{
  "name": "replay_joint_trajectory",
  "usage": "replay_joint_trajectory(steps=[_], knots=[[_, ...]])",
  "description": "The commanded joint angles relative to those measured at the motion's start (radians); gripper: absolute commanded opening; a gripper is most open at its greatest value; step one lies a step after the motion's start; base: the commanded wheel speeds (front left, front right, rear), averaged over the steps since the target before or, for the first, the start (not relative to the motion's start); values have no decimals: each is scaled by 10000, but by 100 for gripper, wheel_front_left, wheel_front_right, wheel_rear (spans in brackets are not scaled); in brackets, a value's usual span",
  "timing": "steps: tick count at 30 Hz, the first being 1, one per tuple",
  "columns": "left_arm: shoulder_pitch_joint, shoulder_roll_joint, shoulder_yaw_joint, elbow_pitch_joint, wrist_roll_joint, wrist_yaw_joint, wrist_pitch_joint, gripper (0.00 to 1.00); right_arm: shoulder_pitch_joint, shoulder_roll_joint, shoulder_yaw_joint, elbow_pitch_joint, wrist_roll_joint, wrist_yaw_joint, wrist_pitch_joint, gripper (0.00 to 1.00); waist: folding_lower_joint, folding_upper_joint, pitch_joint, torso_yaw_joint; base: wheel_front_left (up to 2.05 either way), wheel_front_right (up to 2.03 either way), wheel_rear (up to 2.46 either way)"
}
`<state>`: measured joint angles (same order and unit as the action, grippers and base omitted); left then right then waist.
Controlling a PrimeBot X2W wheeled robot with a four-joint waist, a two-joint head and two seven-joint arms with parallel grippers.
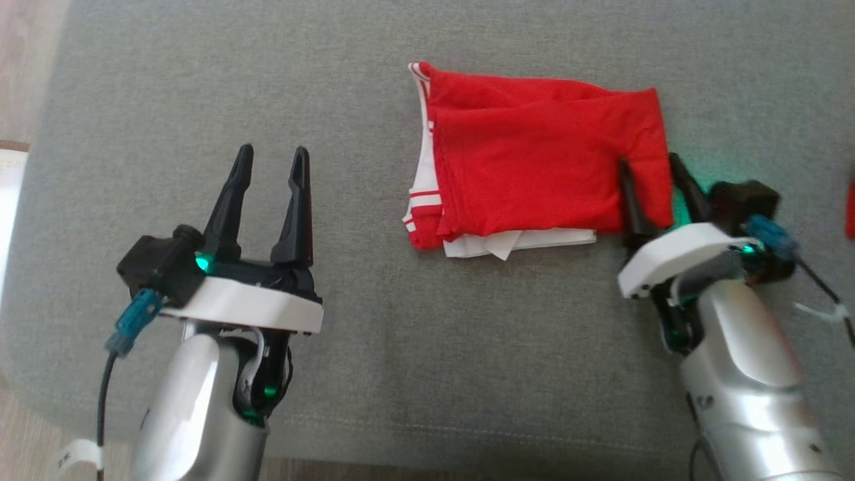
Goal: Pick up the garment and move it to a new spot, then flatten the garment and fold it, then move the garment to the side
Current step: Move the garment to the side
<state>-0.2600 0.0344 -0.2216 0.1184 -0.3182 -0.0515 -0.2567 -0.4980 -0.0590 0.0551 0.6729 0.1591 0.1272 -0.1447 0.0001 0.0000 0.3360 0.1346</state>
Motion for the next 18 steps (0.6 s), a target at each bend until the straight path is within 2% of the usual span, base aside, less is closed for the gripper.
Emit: replay_joint_trajectory(steps=[1,2,3,4,12,18], knots=[[-401,158,265,-351,-36,45,-51,100,-283,87,605,-132,6,35,69,100,-1,0,42,-117,0,0,0],[-409,158,276,-346,-23,35,-51,100,-310,87,873,-64,-3,35,123,93,-1,0,51,-187,0,0,0],[-422,158,288,-337,-3,20,-51,100,-352,87,1075,-22,-18,35,147,28,-1,0,55,-274,0,0,0],[-437,158,302,-326,29,-1,-51,100,-411,87,1185,2,-85,35,135,0,-1,0,47,-373,0,0,0],[-519,158,426,-289,167,-113,-51,100,-1016,-12,591,-378,-1657,35,-246,0,-1,0,-182,-1249,0,0,0],[-504,158,466,-324,253,-177,-51,100,-1211,-947,379,-1372,-2472,35,-85,0,-1,0,-245,-1948,0,0,0]])
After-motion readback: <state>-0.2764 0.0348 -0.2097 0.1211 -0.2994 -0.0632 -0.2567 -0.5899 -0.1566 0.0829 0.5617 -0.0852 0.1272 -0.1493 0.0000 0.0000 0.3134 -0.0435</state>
